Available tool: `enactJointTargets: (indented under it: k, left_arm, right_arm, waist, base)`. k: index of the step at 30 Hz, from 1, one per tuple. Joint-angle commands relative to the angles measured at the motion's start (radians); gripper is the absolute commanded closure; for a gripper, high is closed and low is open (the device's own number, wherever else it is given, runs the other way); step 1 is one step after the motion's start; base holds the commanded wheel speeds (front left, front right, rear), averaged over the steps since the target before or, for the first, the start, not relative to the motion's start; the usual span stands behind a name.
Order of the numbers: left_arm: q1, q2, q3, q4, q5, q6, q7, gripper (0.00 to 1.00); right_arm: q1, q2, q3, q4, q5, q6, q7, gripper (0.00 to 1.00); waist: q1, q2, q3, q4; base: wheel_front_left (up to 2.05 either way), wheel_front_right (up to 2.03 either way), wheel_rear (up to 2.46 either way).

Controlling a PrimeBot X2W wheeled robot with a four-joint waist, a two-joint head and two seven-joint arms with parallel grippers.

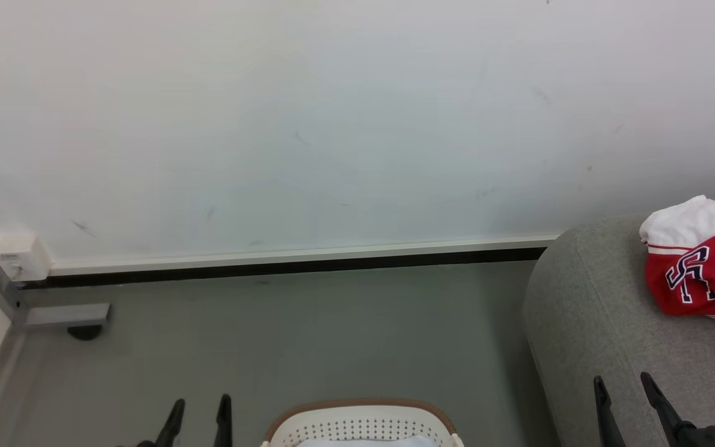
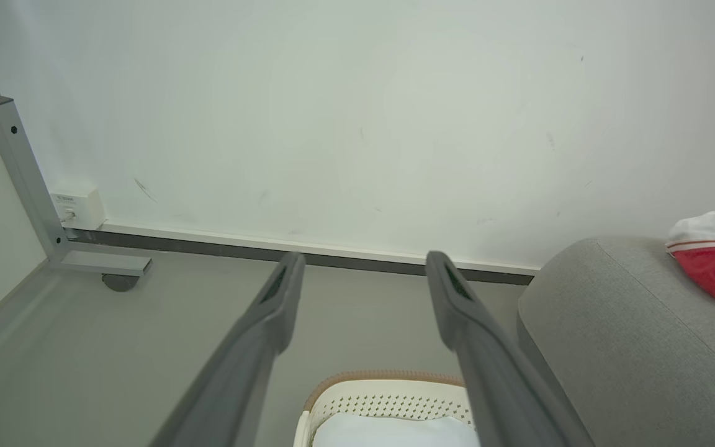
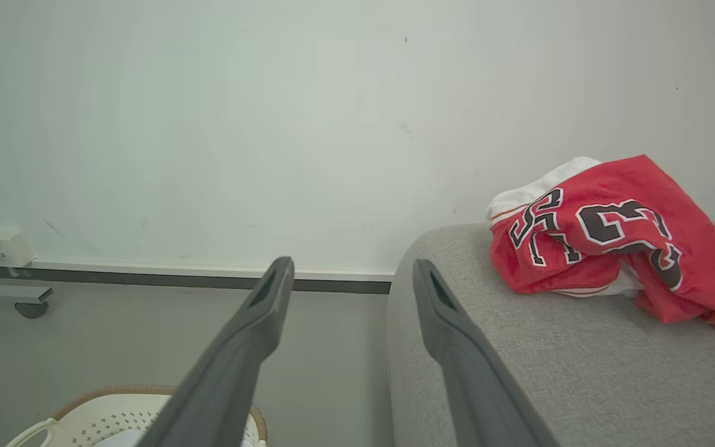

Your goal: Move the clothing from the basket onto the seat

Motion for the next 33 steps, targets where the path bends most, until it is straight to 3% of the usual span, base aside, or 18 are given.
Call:
enactJointTargets:
  k: [1, 11, 12, 15, 33]
  left_arm:
    - [0.014, -0.011, 0.013, 0.009, 0.019, -0.009, 0.0, 0.0]
    - [0.015, -0.056, 0.059, 0.025, 0.059, -0.067, -0.001, 0.0]
    - [0.006, -0.061, 0.059, 0.027, 0.055, -0.071, 0.0, 1.0]
    - [0.013, -0.064, 0.053, 0.053, 0.052, -0.072, 0.001, 1.0]
    - [-0.036, -0.077, 0.122, 0.046, -0.248, -0.096, 0.091, 1.0]
  right_arm:
    - [0.014, -0.002, -0.001, 0.004, 0.006, -0.003, -0.003, 0.0]
    - [0.011, -0.002, 0.005, 0.01, 0.012, -0.003, -0.003, 0.0]
    - [0.0, 0.0, 0.007, 0.011, 0.01, 0.0, 0.0, 1.0]
    - [0.007, 0.007, 0.008, 0.034, 0.01, 0.0, 0.005, 1.0]
    - [-0.026, 0.004, -0.02, 0.008, 0.358, 0.0, 0.094, 1.0]
  waist:
    - [0.0001, 0.0, 0.0, 0.004]
    - [0.0001, 0.0, 0.004, 0.021]
    - [0.0002, 0.0, 0.004, 0.022]
    - [0.0002, 0.0, 0.005, 0.023]
    - [0.0002, 0.0, 0.015, 0.026]
  base:
    - [0.0, 0.0, 0.0]
    - [0.0, 0.0, 0.0]
    - [0.0, 0.0, 0.0]
    - [0.0, 0.0, 0.0]
    - [0.0, 0.0, 0.0]
